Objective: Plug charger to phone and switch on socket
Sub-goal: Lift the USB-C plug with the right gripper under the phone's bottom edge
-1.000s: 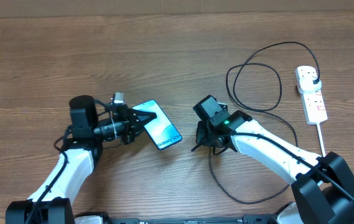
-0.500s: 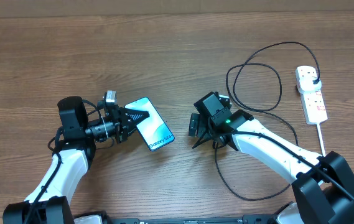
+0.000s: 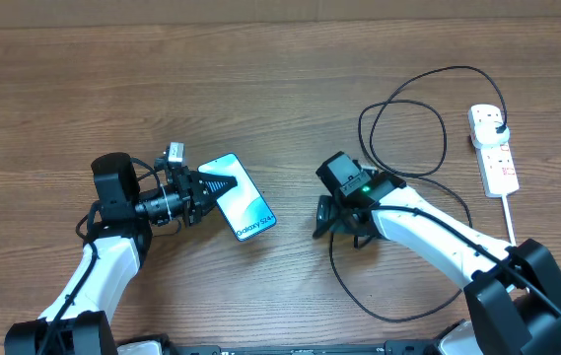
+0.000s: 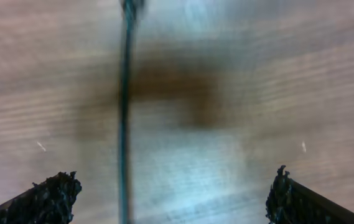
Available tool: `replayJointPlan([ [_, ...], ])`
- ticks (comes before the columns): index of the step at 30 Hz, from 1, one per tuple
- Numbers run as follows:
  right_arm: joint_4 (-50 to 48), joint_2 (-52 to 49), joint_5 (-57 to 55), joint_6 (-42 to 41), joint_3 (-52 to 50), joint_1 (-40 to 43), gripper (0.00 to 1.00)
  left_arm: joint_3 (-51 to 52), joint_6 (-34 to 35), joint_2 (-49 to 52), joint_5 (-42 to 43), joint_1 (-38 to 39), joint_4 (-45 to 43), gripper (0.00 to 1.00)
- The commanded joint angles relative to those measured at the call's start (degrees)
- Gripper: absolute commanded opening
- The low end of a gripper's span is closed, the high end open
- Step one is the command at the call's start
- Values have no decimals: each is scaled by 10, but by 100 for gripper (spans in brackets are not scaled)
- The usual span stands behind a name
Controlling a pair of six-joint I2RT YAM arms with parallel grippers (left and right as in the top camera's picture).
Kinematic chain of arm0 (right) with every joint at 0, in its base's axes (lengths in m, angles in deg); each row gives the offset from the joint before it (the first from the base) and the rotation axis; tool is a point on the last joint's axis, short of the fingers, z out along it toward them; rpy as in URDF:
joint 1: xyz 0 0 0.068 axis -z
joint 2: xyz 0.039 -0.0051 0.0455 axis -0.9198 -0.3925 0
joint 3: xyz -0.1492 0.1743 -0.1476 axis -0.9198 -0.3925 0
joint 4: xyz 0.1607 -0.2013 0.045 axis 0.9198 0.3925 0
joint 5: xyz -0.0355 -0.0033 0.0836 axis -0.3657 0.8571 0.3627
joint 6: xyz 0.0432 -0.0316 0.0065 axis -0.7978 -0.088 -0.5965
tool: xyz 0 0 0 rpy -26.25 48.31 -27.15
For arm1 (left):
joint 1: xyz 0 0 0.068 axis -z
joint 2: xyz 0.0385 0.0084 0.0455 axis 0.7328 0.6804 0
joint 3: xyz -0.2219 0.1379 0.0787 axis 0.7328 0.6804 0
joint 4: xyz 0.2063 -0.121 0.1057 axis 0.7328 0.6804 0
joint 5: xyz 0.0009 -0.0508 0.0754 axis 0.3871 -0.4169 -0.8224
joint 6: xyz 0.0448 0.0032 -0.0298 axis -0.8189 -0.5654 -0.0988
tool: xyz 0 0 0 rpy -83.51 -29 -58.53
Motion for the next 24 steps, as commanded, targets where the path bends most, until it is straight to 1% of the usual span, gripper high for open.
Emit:
replayJointPlan([
  [1,-41,7,-3,-6,17,1,100,-8,-15,0,17,1,-2,5],
  [5,-100,0,15,-6,17,1,99,-8,-15,0,15,1,-2,5],
  [9,-123,-31,1,-12,17,4,91,-8,-15,0,16,1,-2,4],
  [13,-121,-76,1,-12,36,11,84,-8,-14,0,18,1,0,4],
  [17,-113,-111,2,-10,57,14,68,-8,-7,0,22,1,2,4],
  [20,-104,-116,1,-10,60,14,57,-8,-7,0,22,1,2,4],
  [24,-84,-117,2,-12,59,14,45,-8,-3,0,22,1,2,4],
])
